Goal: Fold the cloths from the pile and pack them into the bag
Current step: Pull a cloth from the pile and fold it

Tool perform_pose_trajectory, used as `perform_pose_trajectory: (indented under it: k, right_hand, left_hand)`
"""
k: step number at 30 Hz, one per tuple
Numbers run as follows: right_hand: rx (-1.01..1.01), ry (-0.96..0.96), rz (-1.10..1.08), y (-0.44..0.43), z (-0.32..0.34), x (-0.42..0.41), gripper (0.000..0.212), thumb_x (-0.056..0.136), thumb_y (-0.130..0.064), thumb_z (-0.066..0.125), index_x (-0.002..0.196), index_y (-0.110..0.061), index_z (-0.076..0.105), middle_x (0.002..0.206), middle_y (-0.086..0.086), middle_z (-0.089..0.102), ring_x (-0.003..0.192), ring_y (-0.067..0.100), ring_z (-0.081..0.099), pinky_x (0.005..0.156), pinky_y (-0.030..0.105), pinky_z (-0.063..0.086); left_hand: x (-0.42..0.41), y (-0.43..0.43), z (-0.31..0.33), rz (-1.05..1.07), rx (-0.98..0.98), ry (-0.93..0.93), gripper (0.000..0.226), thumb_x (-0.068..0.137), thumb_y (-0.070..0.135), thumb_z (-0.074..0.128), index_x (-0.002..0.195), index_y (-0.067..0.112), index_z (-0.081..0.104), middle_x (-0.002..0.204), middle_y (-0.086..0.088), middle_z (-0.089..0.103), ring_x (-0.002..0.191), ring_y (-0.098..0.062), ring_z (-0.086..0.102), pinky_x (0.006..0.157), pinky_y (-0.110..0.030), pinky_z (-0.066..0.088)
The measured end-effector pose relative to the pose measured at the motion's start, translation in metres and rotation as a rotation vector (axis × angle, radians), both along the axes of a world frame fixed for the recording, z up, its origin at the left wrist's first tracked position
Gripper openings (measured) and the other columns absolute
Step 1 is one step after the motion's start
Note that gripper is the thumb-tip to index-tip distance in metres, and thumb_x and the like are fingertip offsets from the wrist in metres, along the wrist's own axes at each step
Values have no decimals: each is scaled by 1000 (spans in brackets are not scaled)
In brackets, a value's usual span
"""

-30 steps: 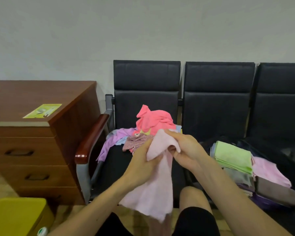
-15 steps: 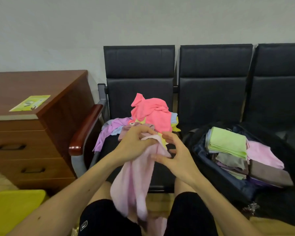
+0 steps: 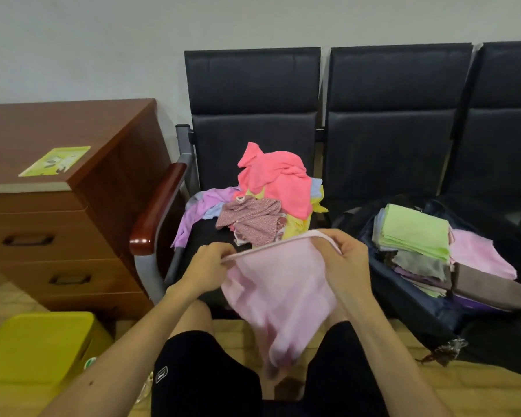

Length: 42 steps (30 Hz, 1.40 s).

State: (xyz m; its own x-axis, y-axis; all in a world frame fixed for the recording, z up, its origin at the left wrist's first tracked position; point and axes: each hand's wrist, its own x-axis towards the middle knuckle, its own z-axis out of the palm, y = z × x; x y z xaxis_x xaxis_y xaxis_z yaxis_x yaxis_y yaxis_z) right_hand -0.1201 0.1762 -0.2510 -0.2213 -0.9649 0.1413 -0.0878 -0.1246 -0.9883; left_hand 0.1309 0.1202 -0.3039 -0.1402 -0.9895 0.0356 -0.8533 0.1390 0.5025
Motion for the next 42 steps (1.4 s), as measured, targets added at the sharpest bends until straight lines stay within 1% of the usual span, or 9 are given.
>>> perform_pose_trajectory:
  k: [5, 10, 12, 17, 24, 29, 32, 39, 42]
  right_hand:
    - [29, -41, -134, -10, 9, -28, 19, 90, -6, 63, 88, -19, 76, 80, -7, 75, 77, 2, 66, 70, 22, 53]
    - [259, -241, -262, -9, -13, -40, 12, 92, -19, 66, 82, -16, 71, 71, 1, 65, 73, 21, 58, 65, 31, 47]
    - [390, -232, -245, -2, -28, -37, 14, 92, -25, 67, 82, -15, 69, 78, 6, 65, 76, 23, 59, 71, 36, 48]
    - [563, -110, -195, 2, -45, -33, 13, 88, -34, 70, 79, -24, 73, 77, 0, 72, 83, 23, 65, 89, 51, 55]
    - [647, 85, -82, -7, -58, -33, 38, 68, -69, 60, 94, -43, 72, 81, -10, 75, 88, 24, 69, 84, 55, 56]
    - [630, -50, -64, -10, -45, -11, 19, 92, -30, 67, 88, -12, 72, 86, 10, 74, 83, 26, 68, 72, 40, 53]
    - [629, -185, -55, -8, -45, 0, 31, 94, -28, 66, 88, 2, 64, 78, 16, 67, 73, 29, 61, 64, 36, 47]
    - [756, -402, 21, -13, -51, 29, 30, 91, -31, 69, 102, -3, 69, 96, 18, 74, 84, 34, 71, 57, 36, 56]
    - [762, -398, 31, -12, -51, 38, 26, 93, -27, 66, 106, -4, 70, 102, 20, 73, 93, 36, 71, 72, 42, 59]
  left_hand:
    - [22, 0, -13, 66, 121, 255, 25, 88, 0, 63, 86, 21, 76, 83, 4, 73, 79, -5, 64, 75, -22, 50]
    - [11, 15, 5, 318, 194, 1117, 21, 100, 17, 55, 105, 4, 71, 98, -12, 76, 93, -21, 71, 85, -34, 56]
    - [4, 16, 5, 467, 148, 1237, 20, 99, 20, 59, 103, 5, 71, 103, -11, 75, 97, -23, 69, 90, -36, 53]
    - [-11, 23, -11, 736, 100, 1193, 22, 89, 26, 69, 69, 18, 75, 85, -7, 69, 86, -23, 62, 82, -39, 47]
    - [-22, 29, -20, 837, 183, 1054, 15, 91, 32, 67, 84, 20, 73, 89, -1, 71, 91, -22, 64, 89, -42, 52]
    - [-34, 36, -15, 761, 161, 1036, 20, 96, 28, 63, 76, 27, 69, 80, 5, 68, 81, -13, 61, 72, -33, 50]
    - [-36, 41, -18, 609, 167, 1011, 23, 96, 28, 62, 79, 27, 77, 83, -6, 73, 90, -27, 68, 80, -48, 56]
    - [-59, 48, -15, 390, 259, 1038, 21, 100, 22, 56, 96, 14, 75, 90, -9, 75, 92, -26, 72, 77, -43, 59]
    - [-67, 50, -14, 282, 239, 988, 24, 101, 19, 55, 91, 18, 76, 86, -1, 76, 85, -16, 72, 71, -28, 58]
